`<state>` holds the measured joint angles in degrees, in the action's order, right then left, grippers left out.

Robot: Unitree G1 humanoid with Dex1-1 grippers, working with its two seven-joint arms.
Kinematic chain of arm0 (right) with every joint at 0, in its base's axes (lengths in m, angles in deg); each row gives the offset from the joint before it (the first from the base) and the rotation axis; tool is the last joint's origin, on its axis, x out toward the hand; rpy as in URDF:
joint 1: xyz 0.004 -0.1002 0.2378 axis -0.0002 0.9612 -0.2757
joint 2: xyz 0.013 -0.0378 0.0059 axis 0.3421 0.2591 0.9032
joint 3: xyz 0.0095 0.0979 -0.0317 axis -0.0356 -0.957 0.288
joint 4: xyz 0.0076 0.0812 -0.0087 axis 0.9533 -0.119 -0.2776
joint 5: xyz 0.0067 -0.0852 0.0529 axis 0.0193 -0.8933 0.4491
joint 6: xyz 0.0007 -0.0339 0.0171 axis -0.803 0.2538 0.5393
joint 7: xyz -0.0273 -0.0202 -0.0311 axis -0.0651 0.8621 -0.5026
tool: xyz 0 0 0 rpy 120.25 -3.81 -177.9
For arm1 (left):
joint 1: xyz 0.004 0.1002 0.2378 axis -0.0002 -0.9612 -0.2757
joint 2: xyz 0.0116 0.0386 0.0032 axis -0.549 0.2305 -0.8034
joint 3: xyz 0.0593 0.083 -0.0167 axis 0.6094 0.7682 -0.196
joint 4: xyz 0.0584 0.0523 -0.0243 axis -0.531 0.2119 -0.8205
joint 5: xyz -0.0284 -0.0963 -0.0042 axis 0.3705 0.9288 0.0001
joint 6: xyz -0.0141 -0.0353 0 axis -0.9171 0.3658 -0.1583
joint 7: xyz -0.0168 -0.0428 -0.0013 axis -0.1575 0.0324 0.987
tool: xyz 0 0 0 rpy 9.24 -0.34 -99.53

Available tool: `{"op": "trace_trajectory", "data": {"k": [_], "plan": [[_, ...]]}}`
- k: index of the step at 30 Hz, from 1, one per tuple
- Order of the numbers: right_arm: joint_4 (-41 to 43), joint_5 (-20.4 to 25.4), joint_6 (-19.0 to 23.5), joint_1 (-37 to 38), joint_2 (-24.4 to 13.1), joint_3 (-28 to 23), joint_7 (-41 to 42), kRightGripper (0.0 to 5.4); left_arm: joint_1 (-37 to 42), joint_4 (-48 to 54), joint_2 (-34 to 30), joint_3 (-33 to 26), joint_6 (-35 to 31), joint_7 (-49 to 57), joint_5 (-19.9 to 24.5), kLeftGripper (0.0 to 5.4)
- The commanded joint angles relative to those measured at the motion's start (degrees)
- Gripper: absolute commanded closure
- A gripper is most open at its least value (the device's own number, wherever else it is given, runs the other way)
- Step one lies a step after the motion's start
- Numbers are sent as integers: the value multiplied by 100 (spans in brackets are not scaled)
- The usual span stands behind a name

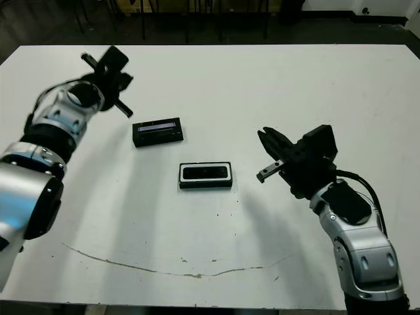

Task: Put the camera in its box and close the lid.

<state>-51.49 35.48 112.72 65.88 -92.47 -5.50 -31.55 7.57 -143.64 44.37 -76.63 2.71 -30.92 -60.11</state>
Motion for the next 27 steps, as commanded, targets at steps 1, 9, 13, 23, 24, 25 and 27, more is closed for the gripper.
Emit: {"op": "trace_trajectory", "data": {"k": [1, 9, 13, 23, 24, 25, 27], "plan": [[149, 45, 239, 193, -120, -41, -29, 539, -275, -179, 82, 161, -110, -32, -245, 540], [319, 186, 169, 456, -169, -124, 44, 539, -372, -248, 102, 357, -283, -674, -491, 540], [370, 249, 230, 523, -197, -119, 53, 539, -299, -255, 28, 541, -319, -1191, -655, 540], [349, 289, -121, 744, -197, -109, 171, 539, -204, -257, -152, 534, -472, -1775, -682, 540], [338, 300, -159, 764, -194, -111, 190, 539, -204, -252, -168, 543, -470, -1791, -694, 540], [334, 305, -182, 781, -195, -111, 202, 539, -202, -246, -188, 580, -441, -1816, -733, 540], [303, 296, -273, 805, -193, -101, 231, 539, -186, -236, -226, 632, -413, -1887, -778, 540]]}}
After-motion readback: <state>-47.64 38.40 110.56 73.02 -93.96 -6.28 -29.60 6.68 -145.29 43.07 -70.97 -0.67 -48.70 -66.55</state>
